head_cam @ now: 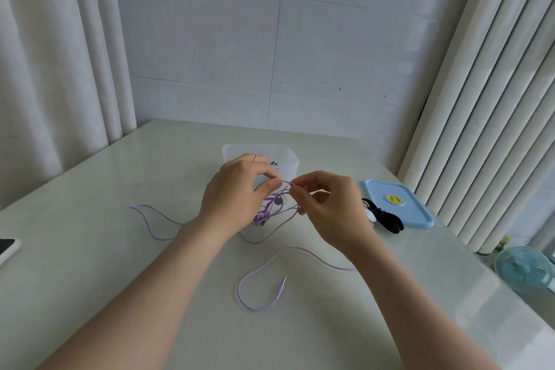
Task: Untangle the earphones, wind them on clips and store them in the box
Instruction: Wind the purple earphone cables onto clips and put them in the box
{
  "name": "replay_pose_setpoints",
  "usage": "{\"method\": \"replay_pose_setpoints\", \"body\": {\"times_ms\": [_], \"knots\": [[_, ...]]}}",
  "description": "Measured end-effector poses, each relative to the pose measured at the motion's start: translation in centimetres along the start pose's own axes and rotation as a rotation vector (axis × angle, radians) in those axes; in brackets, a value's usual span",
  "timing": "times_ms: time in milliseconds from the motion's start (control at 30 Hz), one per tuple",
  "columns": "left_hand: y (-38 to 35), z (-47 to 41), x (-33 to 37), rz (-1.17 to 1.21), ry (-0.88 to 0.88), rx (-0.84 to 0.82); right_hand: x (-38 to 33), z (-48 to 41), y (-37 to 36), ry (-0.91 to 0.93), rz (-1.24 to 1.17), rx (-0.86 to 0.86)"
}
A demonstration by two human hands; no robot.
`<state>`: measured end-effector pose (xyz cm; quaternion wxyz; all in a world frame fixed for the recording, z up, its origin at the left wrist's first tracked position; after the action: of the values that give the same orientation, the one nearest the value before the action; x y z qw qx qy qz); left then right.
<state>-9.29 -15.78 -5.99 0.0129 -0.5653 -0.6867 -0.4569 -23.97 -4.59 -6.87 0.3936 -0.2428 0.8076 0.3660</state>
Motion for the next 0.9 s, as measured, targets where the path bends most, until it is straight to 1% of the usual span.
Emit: {"method": "replay_pose_setpoints", "body": {"times_ms": [67,133,200,300,367,433,533,600,667,733,833,900], "knots": [[0.8,0.1,-0.2,-0.07,0.017,0.095,-0.3,0.1,0.1,0.008,-0.025,-0.002],[1.8,0.2,-0.3,-0.116,0.071,0.192,-0.6,0.1,0.1,0.022,-0.033,-0.002],[2.3,0.2,-0.9,-0.097,0.139,0.265,-0.7,0.2,0.0,0.029,-0.037,-0.02],[2.7,0.0,-3.2,0.095,0.313,0.349,-1.0,0.5,-0.2,0.047,0.021,-0.056],[2.6,0.2,-5.1,0.354,0.486,0.395,-0.9,0.5,-0.2,0.025,0.108,-0.058],[1.5,0.5,-5.8,0.644,0.619,0.382,-0.2,0.4,0.0,-0.013,0.214,-0.042],[0.7,0.6,-5.3,0.947,0.665,0.354,0.3,0.4,0.2,-0.032,0.338,-0.017],[0.4,0.5,-4.6,1.139,0.676,0.329,0.4,0.4,0.3,-0.044,0.287,-0.005],[0.1,0.5,-3.6,1.272,0.7,0.271,0.5,0.2,0.6,-0.074,0.17,0.009],[-0.1,0.5,-2.4,1.282,0.677,0.188,0.8,0.3,0.5,-0.097,0.127,0.002],[-0.1,0.3,-1.0,1.225,0.606,0.084,-0.1,0.9,0.0,0.013,0.198,-0.034],[0.0,0.3,-0.4,1.195,0.568,0.047,-1.2,1.0,-0.3,0.075,0.12,-0.048]]}}
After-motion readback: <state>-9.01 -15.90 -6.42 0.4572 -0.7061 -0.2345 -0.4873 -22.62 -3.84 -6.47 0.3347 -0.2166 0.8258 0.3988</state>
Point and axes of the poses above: each hand's wrist, its own z-axis away from the middle knuckle, its own y-axis out of the back of the hand, x = y × z, the point moved 8 cm from there along -z, towards the middle knuckle, and after that the axes turned 1 degree about -x, right-handed, at the moved point
